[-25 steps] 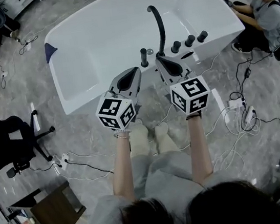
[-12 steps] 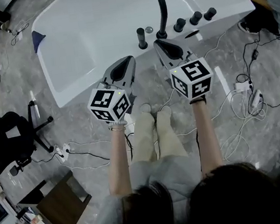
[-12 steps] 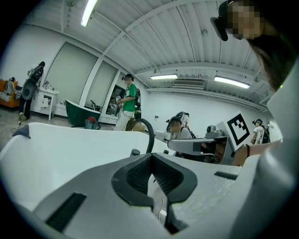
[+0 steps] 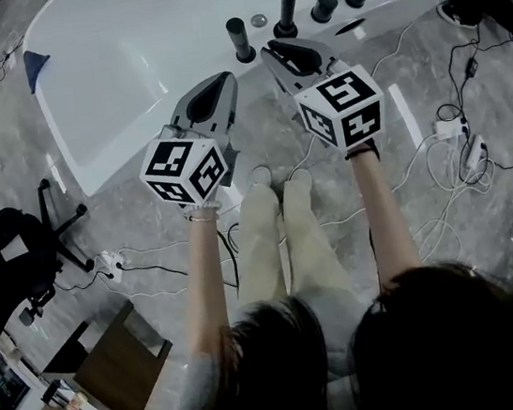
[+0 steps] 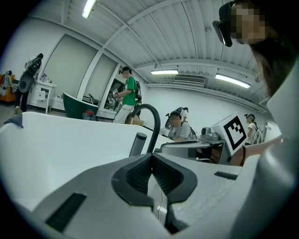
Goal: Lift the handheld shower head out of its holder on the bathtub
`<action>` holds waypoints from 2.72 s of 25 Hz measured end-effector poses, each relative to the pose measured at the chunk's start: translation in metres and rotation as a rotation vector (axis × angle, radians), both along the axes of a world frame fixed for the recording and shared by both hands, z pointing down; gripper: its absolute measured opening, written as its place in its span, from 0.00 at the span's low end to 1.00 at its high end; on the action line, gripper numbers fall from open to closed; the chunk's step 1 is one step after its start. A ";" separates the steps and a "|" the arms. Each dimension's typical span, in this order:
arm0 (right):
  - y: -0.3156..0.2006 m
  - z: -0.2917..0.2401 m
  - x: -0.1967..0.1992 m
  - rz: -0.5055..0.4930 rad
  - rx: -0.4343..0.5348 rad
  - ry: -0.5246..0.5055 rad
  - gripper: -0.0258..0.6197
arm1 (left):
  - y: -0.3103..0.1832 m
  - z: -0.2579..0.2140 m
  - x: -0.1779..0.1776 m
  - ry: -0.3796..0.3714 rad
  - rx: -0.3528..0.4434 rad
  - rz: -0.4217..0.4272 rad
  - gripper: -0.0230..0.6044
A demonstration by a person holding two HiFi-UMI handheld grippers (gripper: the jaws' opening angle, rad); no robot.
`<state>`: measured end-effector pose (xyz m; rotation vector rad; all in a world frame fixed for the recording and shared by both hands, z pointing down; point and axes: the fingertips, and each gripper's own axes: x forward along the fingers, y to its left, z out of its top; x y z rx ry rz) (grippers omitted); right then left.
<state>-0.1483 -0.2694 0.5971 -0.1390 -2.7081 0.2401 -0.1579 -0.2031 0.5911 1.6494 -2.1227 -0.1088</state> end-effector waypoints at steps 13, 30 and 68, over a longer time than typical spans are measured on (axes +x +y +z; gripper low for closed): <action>0.000 0.048 -0.035 -0.050 -0.048 0.046 0.21 | -0.004 0.035 -0.022 0.034 -0.028 -0.001 0.05; 0.006 0.088 -0.075 -0.028 -0.028 0.093 0.31 | 0.011 0.058 -0.037 0.080 -0.037 -0.044 0.05; 0.021 -0.027 -0.045 0.068 0.047 0.099 0.25 | 0.033 -0.043 -0.014 0.104 0.023 -0.087 0.05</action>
